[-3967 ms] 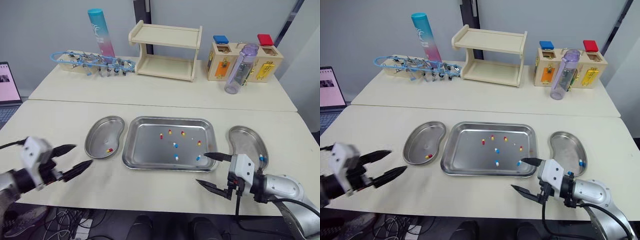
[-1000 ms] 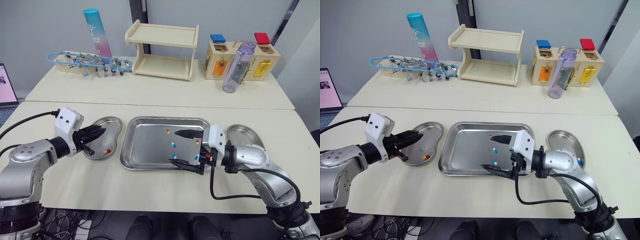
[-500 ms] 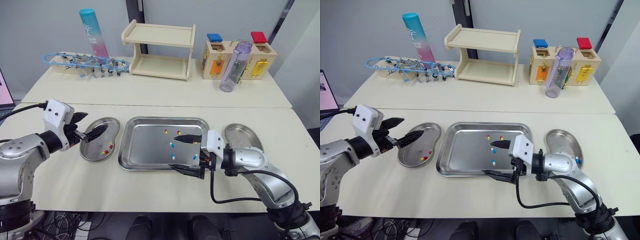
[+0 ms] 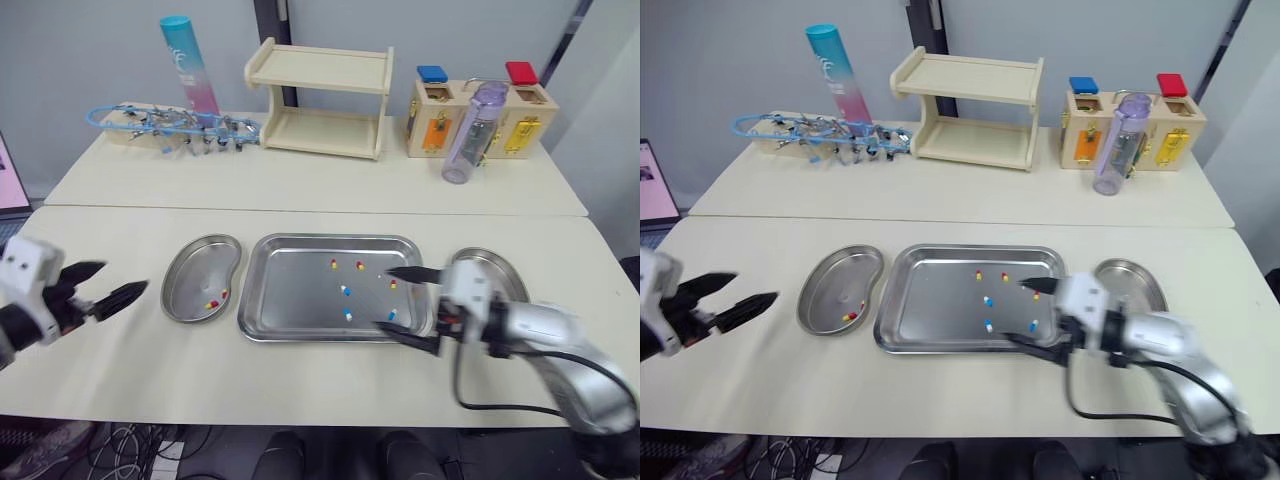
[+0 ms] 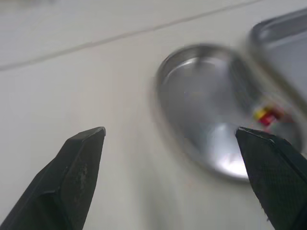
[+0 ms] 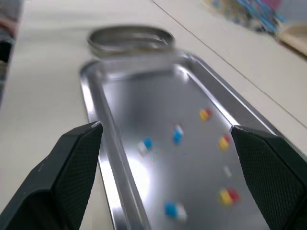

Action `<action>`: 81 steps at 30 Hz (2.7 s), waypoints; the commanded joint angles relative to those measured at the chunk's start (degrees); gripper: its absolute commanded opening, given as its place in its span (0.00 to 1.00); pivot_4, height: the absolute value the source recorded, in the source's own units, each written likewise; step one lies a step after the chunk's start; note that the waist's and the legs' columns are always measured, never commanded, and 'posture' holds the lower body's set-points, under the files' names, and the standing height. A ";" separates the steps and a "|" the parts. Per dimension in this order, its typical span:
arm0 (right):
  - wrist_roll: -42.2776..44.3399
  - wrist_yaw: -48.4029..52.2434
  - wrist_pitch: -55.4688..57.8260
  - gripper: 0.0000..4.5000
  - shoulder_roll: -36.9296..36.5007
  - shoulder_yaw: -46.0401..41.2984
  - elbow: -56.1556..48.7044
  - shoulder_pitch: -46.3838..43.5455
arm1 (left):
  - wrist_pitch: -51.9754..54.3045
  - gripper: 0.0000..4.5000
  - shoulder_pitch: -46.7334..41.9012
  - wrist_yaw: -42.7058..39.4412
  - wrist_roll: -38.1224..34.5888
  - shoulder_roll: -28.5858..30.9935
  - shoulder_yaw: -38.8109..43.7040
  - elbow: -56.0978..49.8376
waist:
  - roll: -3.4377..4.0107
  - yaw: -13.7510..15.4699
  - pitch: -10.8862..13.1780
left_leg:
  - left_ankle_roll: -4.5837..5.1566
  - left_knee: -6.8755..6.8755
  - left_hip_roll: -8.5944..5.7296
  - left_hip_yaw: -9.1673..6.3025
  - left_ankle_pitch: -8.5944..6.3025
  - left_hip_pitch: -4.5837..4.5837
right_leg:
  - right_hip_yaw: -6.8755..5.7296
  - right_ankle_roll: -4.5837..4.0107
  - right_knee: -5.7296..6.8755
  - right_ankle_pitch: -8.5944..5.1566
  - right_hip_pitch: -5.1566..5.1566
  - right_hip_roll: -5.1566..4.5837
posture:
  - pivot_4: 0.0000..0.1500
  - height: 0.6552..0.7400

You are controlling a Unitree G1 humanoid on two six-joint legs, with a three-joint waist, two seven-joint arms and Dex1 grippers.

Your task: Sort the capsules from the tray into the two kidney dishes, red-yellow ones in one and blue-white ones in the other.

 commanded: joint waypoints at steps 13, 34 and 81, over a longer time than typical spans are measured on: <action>-7.98 12.76 -16.51 1.00 -12.55 -27.73 22.57 20.72 | -11.81 1.00 8.93 0.79 2.30 -1.81 2.65 12.03 | 0.00 0.59 -0.01 | 0.00 -0.02 0.00 0.11 0.00 0.06 | 0.07 0.00 -0.04 0.00 0.07 -0.04 | 1.00 1.00; -9.45 16.49 -21.45 1.00 -15.72 -25.66 27.51 17.31 | -10.07 1.00 24.44 -13.65 -11.78 -10.07 -3.37 -24.77 | 0.12 0.69 -0.03 | -0.02 0.02 0.05 0.29 -0.02 0.07 | 0.18 0.00 -0.09 0.00 0.13 -0.03 | 1.00 1.00; -16.49 -13.51 26.60 0.66 14.87 37.66 6.88 -28.37 | -32.71 1.00 7.43 -19.92 -8.05 -18.51 -27.89 -21.82 | 0.13 0.56 -0.03 | -0.01 0.13 0.04 0.00 -0.01 0.01 | 0.01 -0.02 0.02 0.02 0.03 0.05 | 1.00 1.00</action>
